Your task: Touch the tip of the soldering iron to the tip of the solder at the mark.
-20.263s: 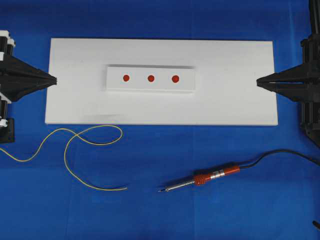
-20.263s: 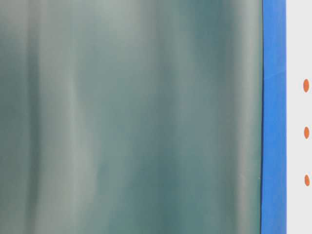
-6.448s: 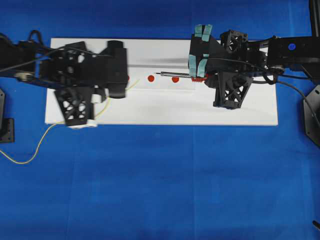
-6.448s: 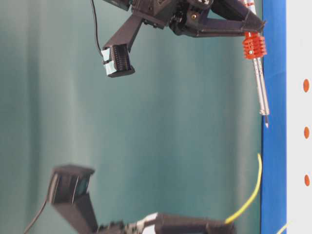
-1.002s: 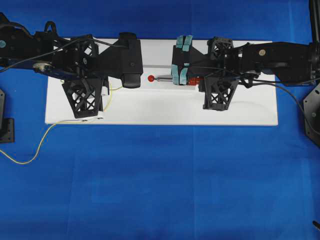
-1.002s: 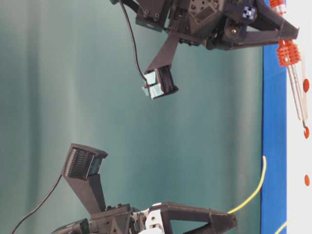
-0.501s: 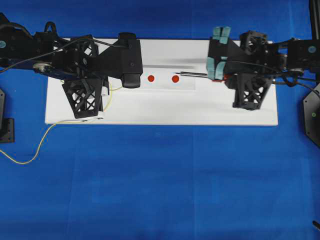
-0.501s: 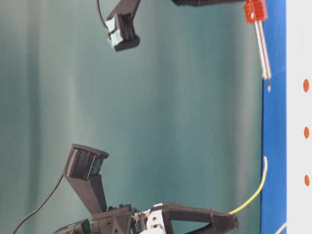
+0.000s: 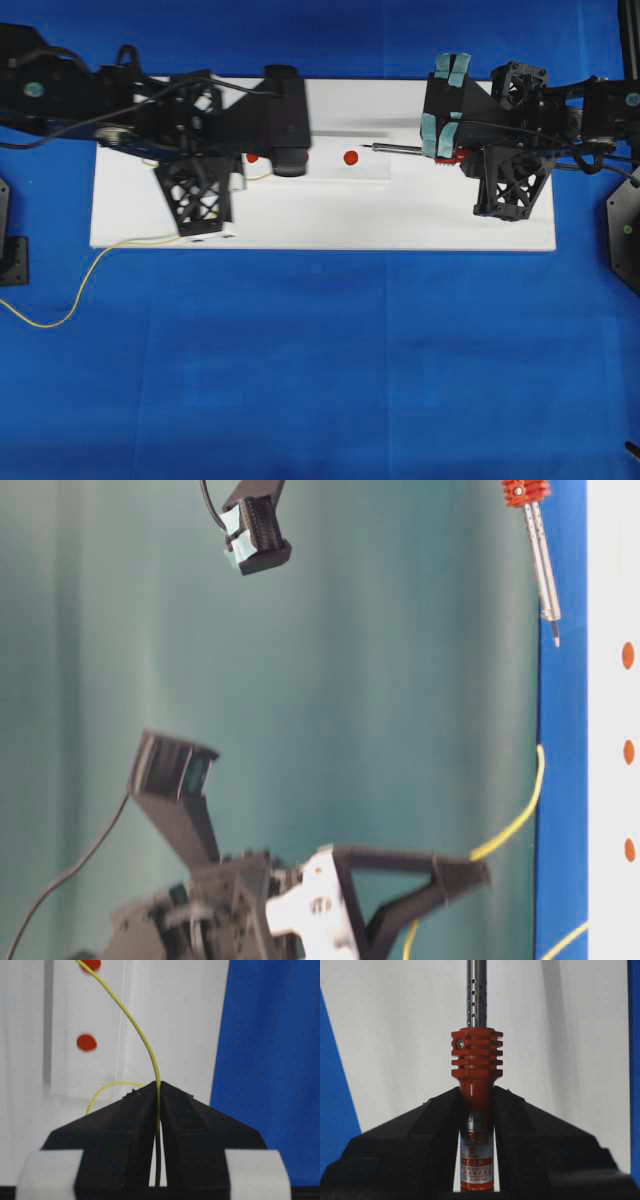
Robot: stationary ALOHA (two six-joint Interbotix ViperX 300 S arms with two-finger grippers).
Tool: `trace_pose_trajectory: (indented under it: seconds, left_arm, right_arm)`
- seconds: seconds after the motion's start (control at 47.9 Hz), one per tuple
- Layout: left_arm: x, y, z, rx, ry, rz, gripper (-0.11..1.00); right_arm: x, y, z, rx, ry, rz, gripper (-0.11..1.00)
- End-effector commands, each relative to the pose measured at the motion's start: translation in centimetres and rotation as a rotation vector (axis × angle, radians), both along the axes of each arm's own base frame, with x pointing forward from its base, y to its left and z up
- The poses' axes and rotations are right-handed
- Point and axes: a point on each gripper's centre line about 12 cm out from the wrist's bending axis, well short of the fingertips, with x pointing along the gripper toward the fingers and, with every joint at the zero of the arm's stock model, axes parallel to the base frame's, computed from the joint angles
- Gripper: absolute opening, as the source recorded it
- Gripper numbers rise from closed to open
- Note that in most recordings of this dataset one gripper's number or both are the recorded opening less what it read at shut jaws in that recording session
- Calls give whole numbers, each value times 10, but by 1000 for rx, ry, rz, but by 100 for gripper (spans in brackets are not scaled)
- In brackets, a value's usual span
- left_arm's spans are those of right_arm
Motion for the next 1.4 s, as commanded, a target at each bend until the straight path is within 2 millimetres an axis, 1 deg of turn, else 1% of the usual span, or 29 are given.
trace_pose_trajectory:
  seconds: [0.0, 0.063, 0.209, 0.438, 0.897, 1.106, 1.377]
  left_arm:
    - [16, 0, 14, 6, -50, -6, 1]
    - [24, 0, 10, 6, -47, -8, 1]
    - [44, 1, -4, 6, -23, -10, 1]
    - [58, 2, -22, 2, 5, -8, 1]
    - [62, 2, -36, 1, 15, -8, 1]
    - [62, 4, -36, 1, 17, -4, 1]
    - [61, 3, -36, -1, 29, -4, 1]
  right_arm:
    - [2, -1, 8, -7, -27, -1, 6]
    - [2, -1, 8, -6, -29, -3, 6]
    - [2, -1, 7, -5, -26, -4, 6]
    - [1, -1, 5, -4, -23, -5, 6]
    - [1, -1, 3, -9, -28, -1, 6]
    - [3, -2, 1, -9, -33, 1, 6]
    - [9, -2, -7, -5, -15, 2, 6]
